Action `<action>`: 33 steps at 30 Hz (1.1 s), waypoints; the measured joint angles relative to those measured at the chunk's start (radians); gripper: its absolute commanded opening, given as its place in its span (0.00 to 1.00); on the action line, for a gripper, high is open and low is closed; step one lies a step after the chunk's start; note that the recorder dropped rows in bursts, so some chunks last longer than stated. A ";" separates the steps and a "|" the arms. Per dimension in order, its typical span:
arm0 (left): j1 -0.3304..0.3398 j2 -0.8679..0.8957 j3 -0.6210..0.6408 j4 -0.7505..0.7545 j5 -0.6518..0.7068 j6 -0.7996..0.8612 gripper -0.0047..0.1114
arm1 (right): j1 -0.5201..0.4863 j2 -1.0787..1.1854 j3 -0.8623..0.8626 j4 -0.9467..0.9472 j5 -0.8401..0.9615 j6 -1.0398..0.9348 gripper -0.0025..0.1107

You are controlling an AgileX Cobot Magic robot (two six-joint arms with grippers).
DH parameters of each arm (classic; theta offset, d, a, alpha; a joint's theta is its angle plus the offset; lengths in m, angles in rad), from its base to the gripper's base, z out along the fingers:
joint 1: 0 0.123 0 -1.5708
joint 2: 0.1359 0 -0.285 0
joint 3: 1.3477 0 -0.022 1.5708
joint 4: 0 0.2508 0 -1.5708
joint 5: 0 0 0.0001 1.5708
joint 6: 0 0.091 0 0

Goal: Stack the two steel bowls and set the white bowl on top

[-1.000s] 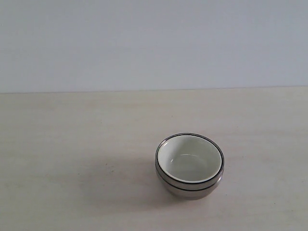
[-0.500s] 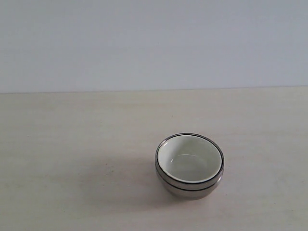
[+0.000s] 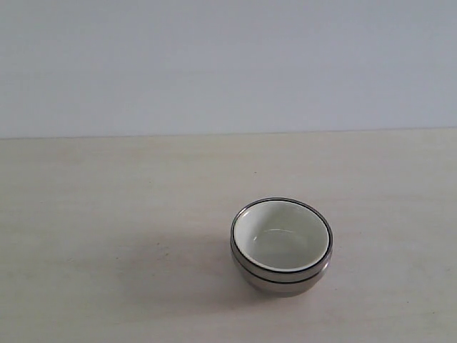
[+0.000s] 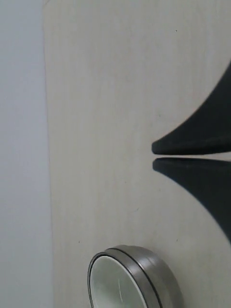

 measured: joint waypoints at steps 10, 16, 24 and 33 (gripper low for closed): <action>0.000 0.000 0.000 0.000 0.000 0.000 0.07 | 0.000 0.000 0.000 0.025 0.002 -0.079 0.02; 0.000 0.000 0.000 0.000 0.000 0.000 0.07 | 0.000 0.000 0.000 0.035 0.002 -0.042 0.02; 0.000 0.000 0.000 0.000 0.000 0.000 0.07 | 0.000 0.000 0.000 0.035 0.002 -0.042 0.02; 0.000 0.000 0.000 0.000 0.000 0.000 0.07 | 0.000 0.000 0.000 0.035 0.002 -0.042 0.02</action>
